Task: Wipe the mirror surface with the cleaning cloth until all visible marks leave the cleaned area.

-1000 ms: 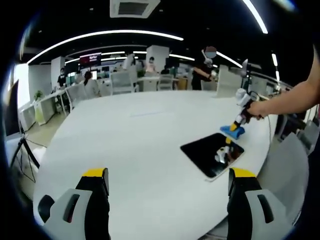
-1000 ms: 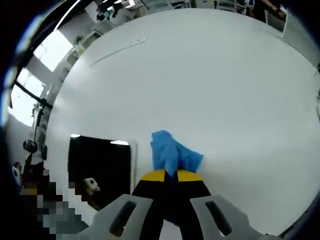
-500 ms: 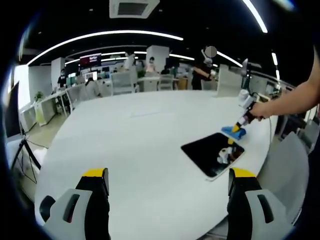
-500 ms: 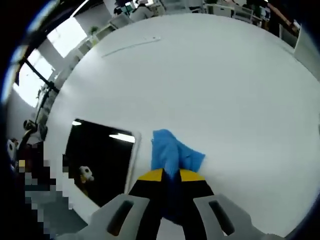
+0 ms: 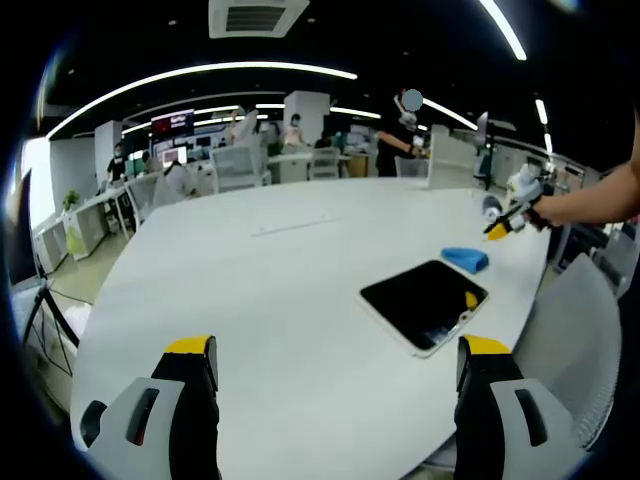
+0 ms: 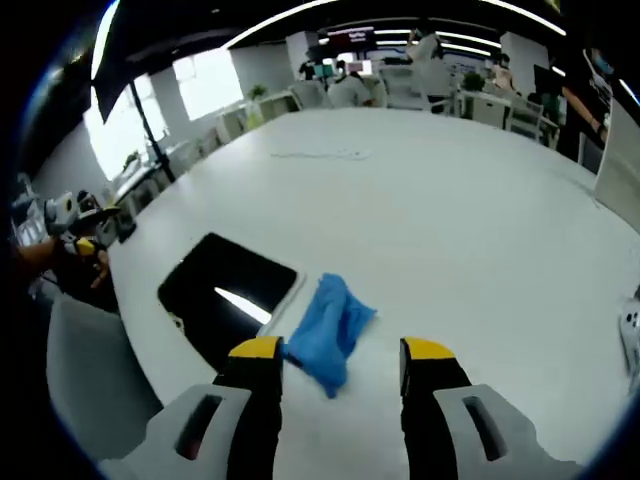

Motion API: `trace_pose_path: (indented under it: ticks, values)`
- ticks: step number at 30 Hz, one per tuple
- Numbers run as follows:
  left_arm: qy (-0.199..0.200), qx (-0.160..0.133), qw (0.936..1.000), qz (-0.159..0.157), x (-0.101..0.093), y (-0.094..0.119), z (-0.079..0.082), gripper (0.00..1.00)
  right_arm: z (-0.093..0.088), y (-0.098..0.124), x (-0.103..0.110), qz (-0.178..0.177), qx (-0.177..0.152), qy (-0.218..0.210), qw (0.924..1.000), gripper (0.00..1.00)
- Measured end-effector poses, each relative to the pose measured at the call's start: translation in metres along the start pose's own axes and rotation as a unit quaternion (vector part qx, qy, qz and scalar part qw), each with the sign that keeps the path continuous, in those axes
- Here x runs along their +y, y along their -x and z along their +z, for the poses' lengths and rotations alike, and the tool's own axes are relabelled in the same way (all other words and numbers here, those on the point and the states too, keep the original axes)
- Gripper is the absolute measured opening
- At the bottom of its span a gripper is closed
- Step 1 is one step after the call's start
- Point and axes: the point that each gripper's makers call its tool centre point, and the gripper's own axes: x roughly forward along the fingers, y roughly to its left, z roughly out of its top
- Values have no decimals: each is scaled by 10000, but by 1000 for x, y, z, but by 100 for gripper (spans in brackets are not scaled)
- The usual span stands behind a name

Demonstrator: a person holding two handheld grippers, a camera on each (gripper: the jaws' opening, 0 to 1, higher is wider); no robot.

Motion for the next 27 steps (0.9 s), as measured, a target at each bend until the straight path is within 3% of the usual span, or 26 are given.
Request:
trace_pose_path:
  ticks: [4, 7, 11, 20, 27]
  values:
    - [-37, -7, 10000, -5, 2, 3, -1, 100, 2, 15, -4, -6, -428, 137, 9990, 81]
    - [-100, -45, 9999, 65, 5, 8, -2, 100, 7, 26, -1, 125, -936, 79, 9955, 99]
    - [-1, -120, 9999, 112, 11, 14, -8, 100, -1, 41, 4, 33, -1136, 176, 9934, 100]
    - [-7, -368, 9993, 4, 10, 25, -6, 100, -51, 63, 9, -97, -1040, 170, 9944, 100]
    - [-81, -374, 9993, -39, 5, 24, -4, 100, -67, 60, 18, -60, -967, 296, 9949, 100]
